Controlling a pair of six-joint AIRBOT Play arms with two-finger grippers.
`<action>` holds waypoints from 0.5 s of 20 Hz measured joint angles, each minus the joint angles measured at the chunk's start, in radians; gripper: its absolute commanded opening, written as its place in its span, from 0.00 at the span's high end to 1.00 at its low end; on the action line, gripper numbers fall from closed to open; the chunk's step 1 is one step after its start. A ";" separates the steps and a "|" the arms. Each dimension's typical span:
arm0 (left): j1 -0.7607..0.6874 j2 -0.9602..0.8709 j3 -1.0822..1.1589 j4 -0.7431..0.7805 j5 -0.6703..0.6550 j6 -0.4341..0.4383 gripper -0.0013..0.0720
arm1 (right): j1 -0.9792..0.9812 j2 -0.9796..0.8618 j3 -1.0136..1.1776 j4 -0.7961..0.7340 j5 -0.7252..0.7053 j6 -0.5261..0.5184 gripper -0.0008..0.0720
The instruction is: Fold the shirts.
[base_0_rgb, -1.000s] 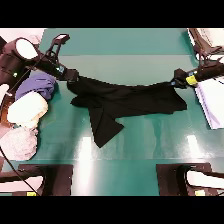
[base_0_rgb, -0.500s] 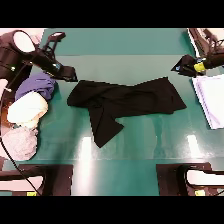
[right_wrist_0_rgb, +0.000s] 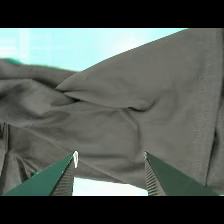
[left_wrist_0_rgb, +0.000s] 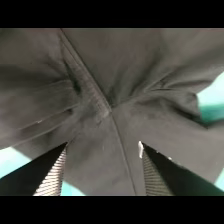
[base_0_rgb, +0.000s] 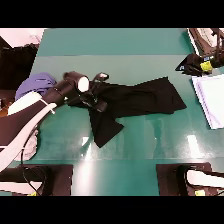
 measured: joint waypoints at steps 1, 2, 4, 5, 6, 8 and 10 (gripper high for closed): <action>-0.011 -0.013 -0.006 0.010 0.007 -0.012 0.27 | 0.010 0.001 0.000 0.000 0.003 0.000 0.32; -0.019 -0.024 -0.012 0.017 0.013 -0.022 0.27 | 0.018 0.001 0.000 0.000 0.006 0.000 0.33; -0.028 -0.042 -0.018 0.032 0.020 -0.036 0.27 | 0.035 0.001 0.000 0.000 0.008 0.000 0.33; -0.031 -0.048 -0.019 0.035 0.024 -0.039 0.28 | 0.040 0.001 0.000 0.000 0.011 0.000 0.33; -0.033 -0.053 -0.021 0.042 0.029 -0.042 0.31 | 0.044 0.001 0.000 0.000 0.011 0.000 0.33; -0.036 -0.058 -0.021 0.045 0.035 -0.047 0.75 | 0.048 0.001 0.000 0.000 0.014 0.000 0.33; -0.038 -0.063 -0.022 0.043 0.037 -0.049 0.95 | 0.047 0.001 0.000 -0.001 0.019 0.000 0.33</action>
